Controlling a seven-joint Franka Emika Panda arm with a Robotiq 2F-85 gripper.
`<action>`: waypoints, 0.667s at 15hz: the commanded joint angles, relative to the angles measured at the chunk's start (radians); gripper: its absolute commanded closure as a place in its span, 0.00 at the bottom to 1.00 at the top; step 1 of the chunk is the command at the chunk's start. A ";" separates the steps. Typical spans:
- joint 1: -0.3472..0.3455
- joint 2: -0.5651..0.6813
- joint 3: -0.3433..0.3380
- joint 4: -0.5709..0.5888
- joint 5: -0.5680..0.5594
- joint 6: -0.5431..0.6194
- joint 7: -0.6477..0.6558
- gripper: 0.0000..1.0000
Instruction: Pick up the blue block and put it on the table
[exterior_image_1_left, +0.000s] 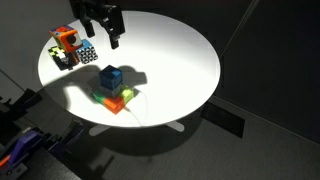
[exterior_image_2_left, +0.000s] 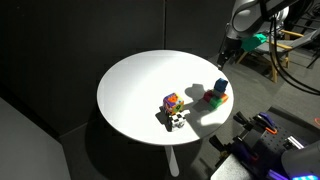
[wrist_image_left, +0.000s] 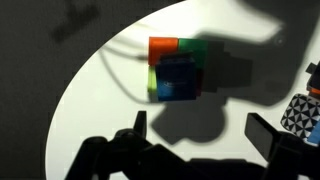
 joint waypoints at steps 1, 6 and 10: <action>-0.009 0.026 0.002 -0.013 0.014 0.046 -0.022 0.00; -0.019 0.080 -0.001 -0.015 0.013 0.080 -0.029 0.00; -0.033 0.116 -0.005 -0.009 0.007 0.093 -0.032 0.00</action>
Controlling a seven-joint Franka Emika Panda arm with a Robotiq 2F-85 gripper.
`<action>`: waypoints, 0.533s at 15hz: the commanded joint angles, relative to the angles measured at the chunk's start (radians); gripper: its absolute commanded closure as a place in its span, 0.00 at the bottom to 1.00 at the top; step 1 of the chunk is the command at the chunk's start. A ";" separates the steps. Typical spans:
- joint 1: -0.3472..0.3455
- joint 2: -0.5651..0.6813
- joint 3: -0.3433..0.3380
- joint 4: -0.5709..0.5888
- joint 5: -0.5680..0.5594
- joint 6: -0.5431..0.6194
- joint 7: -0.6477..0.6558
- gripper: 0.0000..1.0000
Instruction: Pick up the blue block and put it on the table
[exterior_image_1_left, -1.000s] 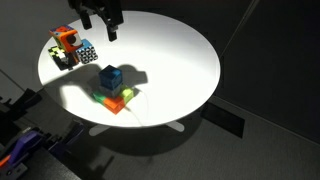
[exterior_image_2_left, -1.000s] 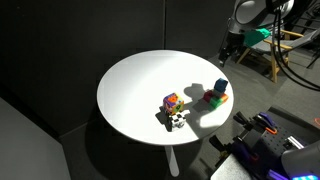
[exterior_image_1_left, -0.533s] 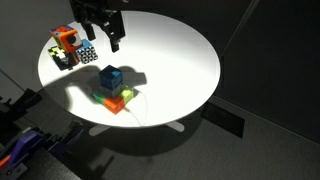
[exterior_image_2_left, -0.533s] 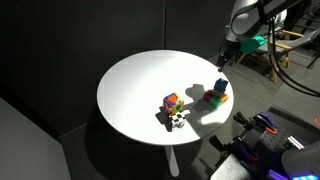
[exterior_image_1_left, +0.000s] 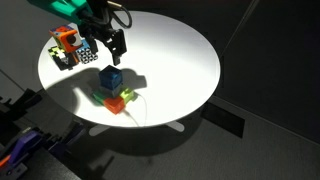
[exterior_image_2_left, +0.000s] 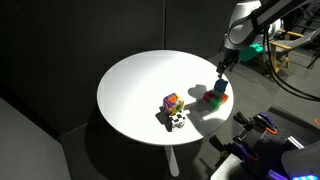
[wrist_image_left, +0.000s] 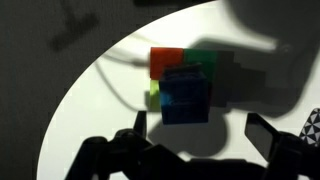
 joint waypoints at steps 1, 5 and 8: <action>-0.021 0.027 -0.004 0.004 0.007 0.023 -0.031 0.00; -0.033 0.054 -0.008 0.002 0.002 0.036 -0.028 0.00; -0.036 0.074 -0.006 0.004 0.001 0.040 -0.029 0.00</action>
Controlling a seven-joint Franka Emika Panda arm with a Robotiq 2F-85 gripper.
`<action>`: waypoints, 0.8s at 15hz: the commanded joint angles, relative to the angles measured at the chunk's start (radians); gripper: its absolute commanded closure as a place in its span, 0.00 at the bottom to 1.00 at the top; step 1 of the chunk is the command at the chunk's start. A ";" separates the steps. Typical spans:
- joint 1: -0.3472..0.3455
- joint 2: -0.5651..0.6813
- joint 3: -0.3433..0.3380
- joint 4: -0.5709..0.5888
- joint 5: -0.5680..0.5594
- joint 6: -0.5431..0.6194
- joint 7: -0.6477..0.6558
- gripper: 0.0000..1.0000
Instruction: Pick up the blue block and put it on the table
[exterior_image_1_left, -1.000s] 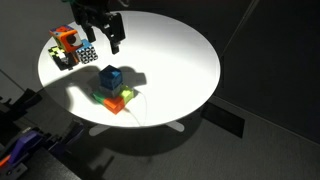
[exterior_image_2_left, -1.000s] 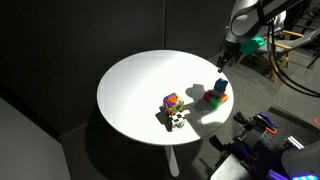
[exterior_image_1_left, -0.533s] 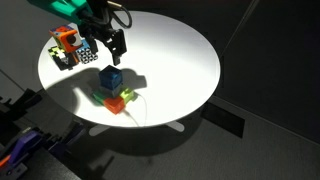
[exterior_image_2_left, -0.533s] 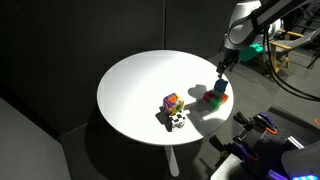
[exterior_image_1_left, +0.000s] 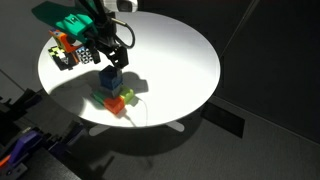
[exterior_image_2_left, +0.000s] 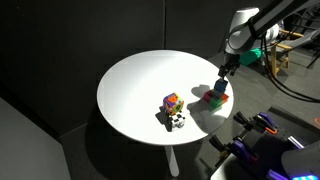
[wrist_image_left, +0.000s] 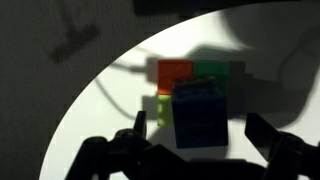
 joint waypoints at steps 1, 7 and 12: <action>-0.008 0.023 -0.001 0.005 -0.002 0.021 -0.022 0.00; -0.005 0.065 -0.003 0.012 -0.013 0.041 -0.011 0.00; 0.002 0.093 0.001 0.026 -0.014 0.044 -0.001 0.25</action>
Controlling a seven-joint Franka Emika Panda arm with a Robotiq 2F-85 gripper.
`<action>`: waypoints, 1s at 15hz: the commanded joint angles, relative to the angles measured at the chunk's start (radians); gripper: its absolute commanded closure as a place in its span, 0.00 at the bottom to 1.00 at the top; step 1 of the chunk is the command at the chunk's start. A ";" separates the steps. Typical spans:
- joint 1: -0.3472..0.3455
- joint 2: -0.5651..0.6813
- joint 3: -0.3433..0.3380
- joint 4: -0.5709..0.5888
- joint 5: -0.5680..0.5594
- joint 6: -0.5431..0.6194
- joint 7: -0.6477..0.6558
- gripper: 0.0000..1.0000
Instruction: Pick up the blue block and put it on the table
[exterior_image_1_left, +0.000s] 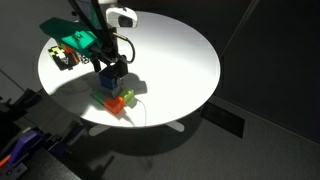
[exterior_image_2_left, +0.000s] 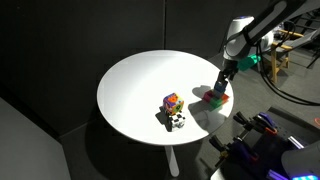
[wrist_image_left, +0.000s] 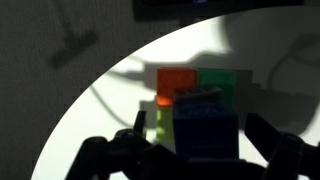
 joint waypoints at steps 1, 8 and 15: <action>0.005 0.021 0.001 0.021 -0.017 0.008 0.005 0.25; 0.040 -0.009 -0.010 0.008 -0.073 -0.021 0.049 0.66; 0.072 -0.076 -0.004 -0.015 -0.123 -0.062 0.099 0.66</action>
